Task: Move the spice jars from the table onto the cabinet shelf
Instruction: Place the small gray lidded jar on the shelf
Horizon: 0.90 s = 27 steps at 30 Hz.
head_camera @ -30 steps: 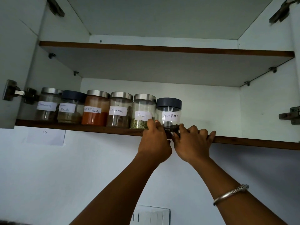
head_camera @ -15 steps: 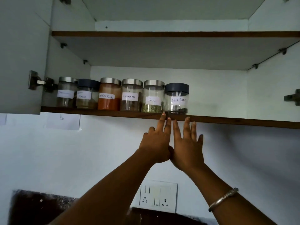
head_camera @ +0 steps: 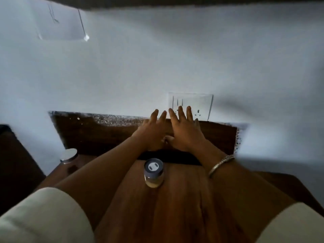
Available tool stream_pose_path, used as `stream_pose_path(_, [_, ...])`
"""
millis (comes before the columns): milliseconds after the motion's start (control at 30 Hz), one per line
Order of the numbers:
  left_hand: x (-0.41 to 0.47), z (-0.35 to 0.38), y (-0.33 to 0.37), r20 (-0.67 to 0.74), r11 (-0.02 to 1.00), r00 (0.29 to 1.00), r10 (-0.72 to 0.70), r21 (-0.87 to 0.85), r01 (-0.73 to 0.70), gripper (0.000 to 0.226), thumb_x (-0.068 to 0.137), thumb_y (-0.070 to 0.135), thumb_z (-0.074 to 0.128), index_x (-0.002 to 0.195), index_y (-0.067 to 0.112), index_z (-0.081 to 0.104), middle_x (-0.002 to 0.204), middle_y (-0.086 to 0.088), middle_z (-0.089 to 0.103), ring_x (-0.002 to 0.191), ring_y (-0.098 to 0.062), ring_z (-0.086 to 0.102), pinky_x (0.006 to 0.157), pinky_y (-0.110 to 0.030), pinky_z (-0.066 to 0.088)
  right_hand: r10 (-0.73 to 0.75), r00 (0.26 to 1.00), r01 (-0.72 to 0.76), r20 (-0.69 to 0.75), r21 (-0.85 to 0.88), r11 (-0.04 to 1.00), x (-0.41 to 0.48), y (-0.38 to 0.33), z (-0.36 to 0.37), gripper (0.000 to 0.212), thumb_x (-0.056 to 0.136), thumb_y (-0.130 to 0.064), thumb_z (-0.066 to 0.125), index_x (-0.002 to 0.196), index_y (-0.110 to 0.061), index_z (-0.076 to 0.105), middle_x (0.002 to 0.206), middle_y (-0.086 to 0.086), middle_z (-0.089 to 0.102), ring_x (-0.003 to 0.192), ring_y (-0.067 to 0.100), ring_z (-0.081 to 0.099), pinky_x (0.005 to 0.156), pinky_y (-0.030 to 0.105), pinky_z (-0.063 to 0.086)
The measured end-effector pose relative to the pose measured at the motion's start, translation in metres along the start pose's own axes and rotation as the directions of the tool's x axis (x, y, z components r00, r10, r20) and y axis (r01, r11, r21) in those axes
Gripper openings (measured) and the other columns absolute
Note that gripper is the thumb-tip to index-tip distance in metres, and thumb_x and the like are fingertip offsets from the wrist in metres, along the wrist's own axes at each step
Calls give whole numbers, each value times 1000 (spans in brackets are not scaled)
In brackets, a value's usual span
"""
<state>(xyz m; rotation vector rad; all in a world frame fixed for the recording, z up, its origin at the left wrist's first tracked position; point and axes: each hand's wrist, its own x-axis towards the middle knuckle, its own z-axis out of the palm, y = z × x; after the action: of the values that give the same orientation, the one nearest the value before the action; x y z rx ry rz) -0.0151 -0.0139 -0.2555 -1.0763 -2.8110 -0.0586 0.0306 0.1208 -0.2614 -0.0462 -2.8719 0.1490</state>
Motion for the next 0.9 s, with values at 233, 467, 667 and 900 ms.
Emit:
stream_pose_path(233, [-27,103,-40,201,979,973,-109,-148,140,102,80,41,66,148,19,-7,157,-14,-1,138,-44,19,108,-53,31,54,975,-61,215,25,998,-16,-27,112,94,83,-53,56,148,-23,-5,157,13,-5,141,40,-15,109,62,11])
stream_pose_path(467, [-37,185,-71,361,925,922,-138,-287,250,108,76,45,68,148,19,-7,157,-15,1,143,-38,9,113,-51,24,142,938,-151,317,3,989,-26,-37,193,102,77,-60,57,148,-20,-4,156,18,4,142,41,-5,111,55,16])
stream_pose_path(667, [-43,228,-76,406,841,909,-96,-456,293,101,85,27,61,145,12,-19,156,-16,5,142,-31,18,113,-41,24,245,901,-299,357,103,949,-33,-40,241,103,81,-50,61,146,-21,-14,155,24,0,141,39,14,109,48,30])
stream_pose_path(900, [-52,240,-67,370,791,925,-86,-540,289,100,87,6,52,141,20,-30,155,-16,19,120,-32,52,94,-38,46,249,949,-281,195,159,947,-40,-53,255,89,86,-16,60,148,-19,-4,141,24,35,110,30,53,80,32,47])
